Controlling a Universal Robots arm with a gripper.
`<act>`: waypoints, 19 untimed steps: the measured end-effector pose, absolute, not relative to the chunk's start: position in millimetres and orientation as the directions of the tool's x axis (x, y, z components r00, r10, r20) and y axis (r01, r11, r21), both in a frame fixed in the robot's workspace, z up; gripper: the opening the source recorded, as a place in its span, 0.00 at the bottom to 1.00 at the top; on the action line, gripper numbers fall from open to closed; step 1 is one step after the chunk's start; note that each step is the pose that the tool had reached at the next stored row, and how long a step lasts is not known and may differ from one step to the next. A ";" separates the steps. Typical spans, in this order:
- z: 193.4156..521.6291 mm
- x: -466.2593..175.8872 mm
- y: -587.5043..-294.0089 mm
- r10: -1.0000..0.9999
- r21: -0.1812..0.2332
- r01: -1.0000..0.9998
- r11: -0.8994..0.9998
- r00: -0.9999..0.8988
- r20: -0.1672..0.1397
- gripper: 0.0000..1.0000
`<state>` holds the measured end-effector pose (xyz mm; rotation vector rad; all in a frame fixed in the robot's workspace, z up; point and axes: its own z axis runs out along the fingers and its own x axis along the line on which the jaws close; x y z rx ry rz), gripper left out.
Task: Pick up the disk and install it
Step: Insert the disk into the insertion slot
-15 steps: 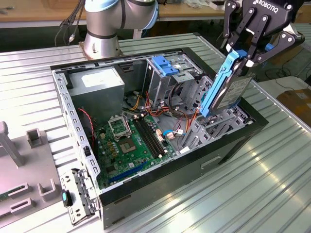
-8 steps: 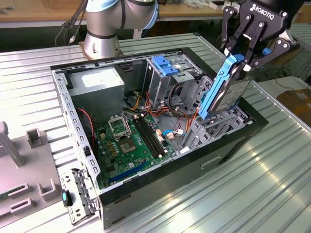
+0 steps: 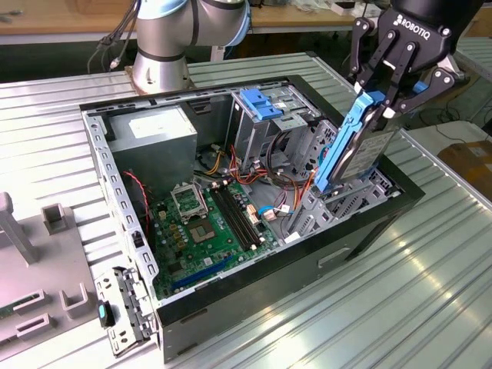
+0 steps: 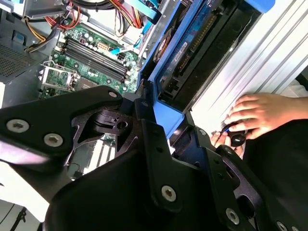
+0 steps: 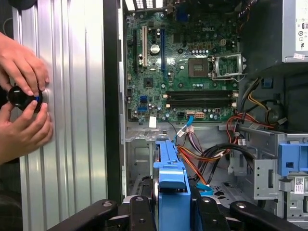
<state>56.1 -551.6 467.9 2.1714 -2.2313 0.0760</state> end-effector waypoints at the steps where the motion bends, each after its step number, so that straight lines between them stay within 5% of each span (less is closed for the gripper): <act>1: 466.7 56.1 -551.6 -0.998 -0.016 -0.999 0.033 -0.034 0.054 0.37; 19: 453.7 57.7 -551.6 -0.998 -0.016 -0.999 0.042 -0.043 0.054 0.37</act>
